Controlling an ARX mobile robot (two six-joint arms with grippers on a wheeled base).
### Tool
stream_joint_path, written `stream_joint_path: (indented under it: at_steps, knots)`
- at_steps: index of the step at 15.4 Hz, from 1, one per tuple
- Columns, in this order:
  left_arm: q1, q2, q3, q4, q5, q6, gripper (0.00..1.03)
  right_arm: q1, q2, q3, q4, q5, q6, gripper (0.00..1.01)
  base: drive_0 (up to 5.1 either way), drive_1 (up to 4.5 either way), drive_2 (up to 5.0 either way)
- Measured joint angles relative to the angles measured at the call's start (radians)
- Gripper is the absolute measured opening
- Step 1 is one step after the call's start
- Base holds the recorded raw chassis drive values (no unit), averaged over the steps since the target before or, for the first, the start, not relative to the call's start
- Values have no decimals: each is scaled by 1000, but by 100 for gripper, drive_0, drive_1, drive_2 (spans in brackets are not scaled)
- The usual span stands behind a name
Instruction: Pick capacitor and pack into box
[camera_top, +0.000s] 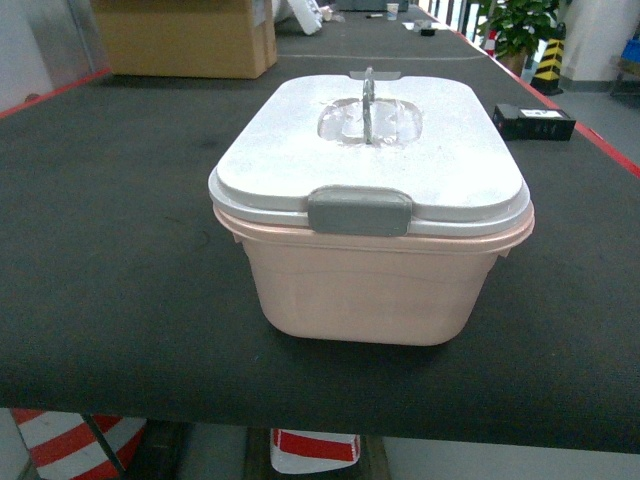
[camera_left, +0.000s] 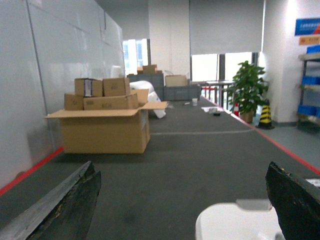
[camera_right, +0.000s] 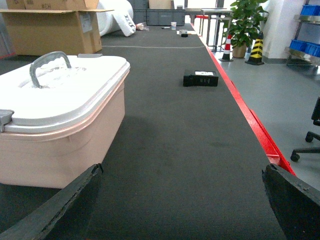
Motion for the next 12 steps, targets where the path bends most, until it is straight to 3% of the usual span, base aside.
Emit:
stream_joint_path:
  at_steps: [2,6,8,9,12]
  knots:
    - [54,-58,-148,-5,-28,1,98,0,0,0,0,0,0,98,0,0,0]
    - [43,-52,-147,1,-18,1,98,0,0,0,0,0,0,98,0,0,0]
    - [87,-160,-175,-286,39,-81,79,0,0,0,0,0,0,98,0,0,0]
    - [118,-238,-268,-295,65,-111,66,0,0,0,0,0,0,98,0,0,0]
    - [199,-374,-479,-249,142,-142,27,0,0,0,0,0,0,98,0,0,0]
